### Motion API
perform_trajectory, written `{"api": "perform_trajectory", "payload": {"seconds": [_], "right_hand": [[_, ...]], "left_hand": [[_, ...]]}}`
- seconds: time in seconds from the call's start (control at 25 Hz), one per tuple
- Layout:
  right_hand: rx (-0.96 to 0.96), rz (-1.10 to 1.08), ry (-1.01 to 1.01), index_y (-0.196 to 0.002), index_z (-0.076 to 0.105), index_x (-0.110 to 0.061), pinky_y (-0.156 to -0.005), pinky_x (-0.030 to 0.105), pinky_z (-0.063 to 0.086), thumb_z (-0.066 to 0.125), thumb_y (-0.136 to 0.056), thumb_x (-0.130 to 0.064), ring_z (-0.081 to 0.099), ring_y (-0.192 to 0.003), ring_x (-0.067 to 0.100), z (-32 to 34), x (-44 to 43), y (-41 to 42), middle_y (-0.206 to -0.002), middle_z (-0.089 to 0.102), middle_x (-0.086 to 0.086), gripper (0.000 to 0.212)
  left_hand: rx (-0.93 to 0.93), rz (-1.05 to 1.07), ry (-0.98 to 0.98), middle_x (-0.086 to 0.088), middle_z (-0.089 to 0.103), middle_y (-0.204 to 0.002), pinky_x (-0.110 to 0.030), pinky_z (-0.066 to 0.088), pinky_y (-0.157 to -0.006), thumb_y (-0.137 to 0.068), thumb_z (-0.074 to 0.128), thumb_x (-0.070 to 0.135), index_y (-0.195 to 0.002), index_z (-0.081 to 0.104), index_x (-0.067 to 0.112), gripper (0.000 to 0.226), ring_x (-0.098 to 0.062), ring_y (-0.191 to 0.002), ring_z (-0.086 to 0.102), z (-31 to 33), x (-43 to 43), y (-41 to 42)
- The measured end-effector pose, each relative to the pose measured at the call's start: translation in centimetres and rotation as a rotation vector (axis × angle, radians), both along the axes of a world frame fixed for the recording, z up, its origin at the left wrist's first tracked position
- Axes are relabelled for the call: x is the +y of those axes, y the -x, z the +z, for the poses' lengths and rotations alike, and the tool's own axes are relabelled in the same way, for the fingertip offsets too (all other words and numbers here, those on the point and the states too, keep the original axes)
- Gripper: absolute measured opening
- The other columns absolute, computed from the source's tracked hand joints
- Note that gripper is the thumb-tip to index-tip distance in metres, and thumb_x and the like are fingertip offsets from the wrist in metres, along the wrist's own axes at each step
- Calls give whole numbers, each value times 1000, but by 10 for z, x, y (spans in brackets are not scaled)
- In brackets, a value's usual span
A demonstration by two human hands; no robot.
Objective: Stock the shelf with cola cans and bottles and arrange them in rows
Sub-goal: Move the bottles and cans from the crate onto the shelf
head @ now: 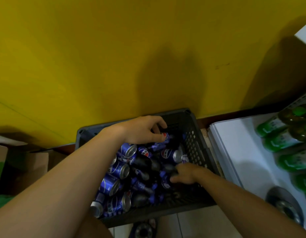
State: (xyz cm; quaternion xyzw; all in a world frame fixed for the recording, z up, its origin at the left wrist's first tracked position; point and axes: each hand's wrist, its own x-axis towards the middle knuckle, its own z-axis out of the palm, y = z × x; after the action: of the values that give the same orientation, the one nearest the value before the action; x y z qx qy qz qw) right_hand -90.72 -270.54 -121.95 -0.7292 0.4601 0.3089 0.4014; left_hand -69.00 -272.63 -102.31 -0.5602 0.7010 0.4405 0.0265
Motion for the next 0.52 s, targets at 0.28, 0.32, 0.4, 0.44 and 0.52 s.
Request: {"api": "perform_trajectory", "payload": {"seconds": [0.28, 0.32, 0.4, 0.44, 0.52], "right_hand": [[-694, -444, 272, -87, 78, -15, -74, 39, 55, 61, -94, -31, 71, -81, 15, 145, -49, 6, -83, 76, 3, 24], [-864, -578, 216, -89, 78, -9, -68, 33, 54, 58, -97, -19, 70, -76, 13, 159, -50, 2, -81, 76, 4, 24], [-1082, -797, 128, -93, 74, -7, -46, 24, 38, 49, -101, -14, 54, -51, 11, 171, -46, -11, -62, 64, -2, 28], [-1143, -891, 83, -99, 72, -8, -43, 24, 28, 45, -104, -20, 42, -44, 10, 169, -45, -19, -54, 54, -4, 30], [-1237, -1066, -104, -116, 65, -12, -47, 26, 24, 37, -106, -43, 32, -45, 12, 153, -43, -36, -52, 42, -3, 43]], "left_hand": [[9, -6, -155, 10, 54, -138, -35, 48, -104, -76, 85, 49, -150, 38, 31, 89, -14, -123, 56, 0, 17, -13], [51, -4, -129, 11, 58, -134, -34, 50, -101, -72, 88, 49, -144, 44, 31, 86, -12, -120, 59, 2, 18, -11], [69, 41, 31, 11, 67, -112, -31, 56, -84, -66, 92, 46, -119, 56, 31, 65, -12, -99, 67, 7, 16, -11], [19, 67, 122, 9, 68, -101, -33, 57, -77, -65, 93, 45, -108, 58, 28, 58, -15, -89, 68, 11, 13, -14], [-98, 112, 188, 4, 68, -94, -41, 56, -75, -65, 92, 44, -102, 59, 23, 54, -20, -83, 66, 17, 8, -25]]}}
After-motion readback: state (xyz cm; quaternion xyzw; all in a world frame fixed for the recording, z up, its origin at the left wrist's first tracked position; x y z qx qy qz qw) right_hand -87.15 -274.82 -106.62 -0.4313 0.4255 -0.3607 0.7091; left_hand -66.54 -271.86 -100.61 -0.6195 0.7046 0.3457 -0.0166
